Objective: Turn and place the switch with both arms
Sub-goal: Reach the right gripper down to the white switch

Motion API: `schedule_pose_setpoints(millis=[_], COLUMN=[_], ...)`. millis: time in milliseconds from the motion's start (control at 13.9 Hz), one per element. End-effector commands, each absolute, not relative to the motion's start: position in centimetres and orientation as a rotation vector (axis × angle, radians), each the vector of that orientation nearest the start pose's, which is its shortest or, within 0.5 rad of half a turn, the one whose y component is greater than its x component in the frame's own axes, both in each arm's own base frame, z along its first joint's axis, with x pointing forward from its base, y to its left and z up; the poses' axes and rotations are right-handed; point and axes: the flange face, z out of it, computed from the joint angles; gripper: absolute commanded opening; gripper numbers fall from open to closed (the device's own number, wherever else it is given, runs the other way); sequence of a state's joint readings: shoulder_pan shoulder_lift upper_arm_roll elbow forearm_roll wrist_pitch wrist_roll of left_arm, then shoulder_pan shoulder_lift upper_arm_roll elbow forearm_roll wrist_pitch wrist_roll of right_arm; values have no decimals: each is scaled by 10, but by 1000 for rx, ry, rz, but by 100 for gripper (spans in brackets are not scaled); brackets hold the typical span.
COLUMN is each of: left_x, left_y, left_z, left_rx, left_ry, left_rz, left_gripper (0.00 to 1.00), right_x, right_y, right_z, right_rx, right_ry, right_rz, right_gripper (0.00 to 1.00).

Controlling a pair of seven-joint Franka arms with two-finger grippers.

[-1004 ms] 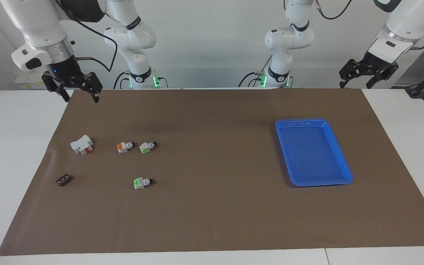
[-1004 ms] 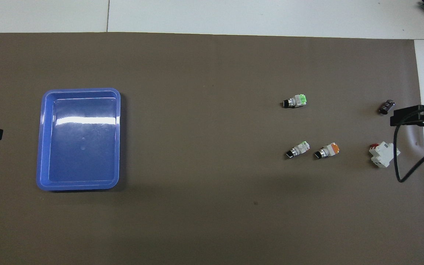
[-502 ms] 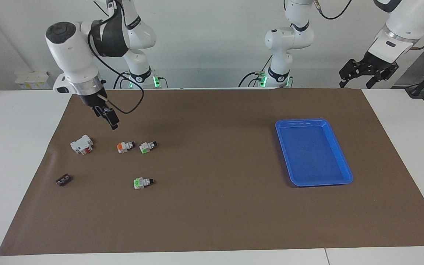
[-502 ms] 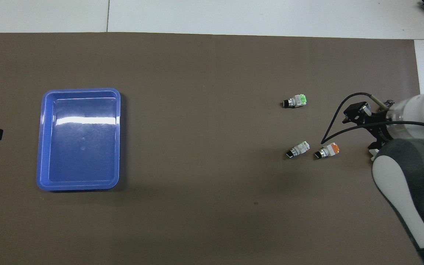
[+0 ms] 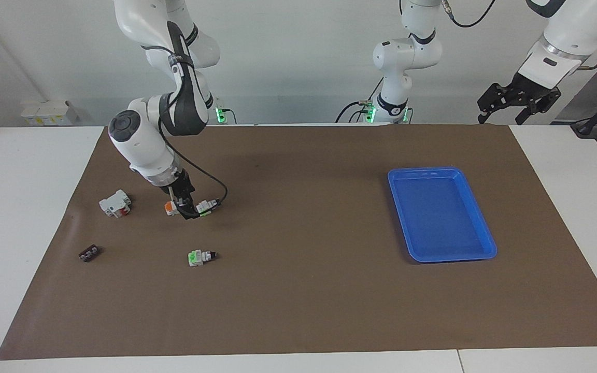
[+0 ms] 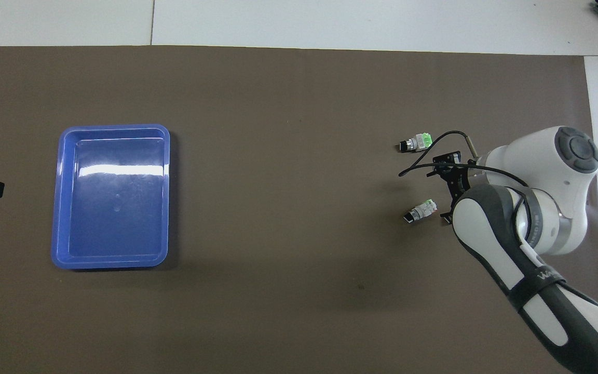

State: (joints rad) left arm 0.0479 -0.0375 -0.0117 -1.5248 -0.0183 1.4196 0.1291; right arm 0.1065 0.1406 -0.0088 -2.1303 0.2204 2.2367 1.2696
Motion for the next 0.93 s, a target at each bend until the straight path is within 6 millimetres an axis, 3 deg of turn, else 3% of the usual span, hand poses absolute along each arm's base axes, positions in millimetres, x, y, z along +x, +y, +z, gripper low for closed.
schedule_pose_setpoints(millis=[0, 358, 573, 860], left_x=[523, 523, 523, 523], left_y=[20, 20, 20, 20], left_z=[653, 653, 653, 653], left_rx=[-3166, -3166, -3166, -3166], left_ry=[160, 160, 160, 160], left_rz=[118, 118, 118, 118], left_gripper=[100, 100, 100, 100], right_x=[529, 509, 512, 513], right_y=[70, 65, 51, 54], right_z=[321, 301, 293, 289], right_rx=[-2380, -2477, -2467, -2443], right_ry=[1844, 1738, 1733, 1762], right_rz=[195, 220, 177, 176], right_gripper=[100, 100, 99, 92])
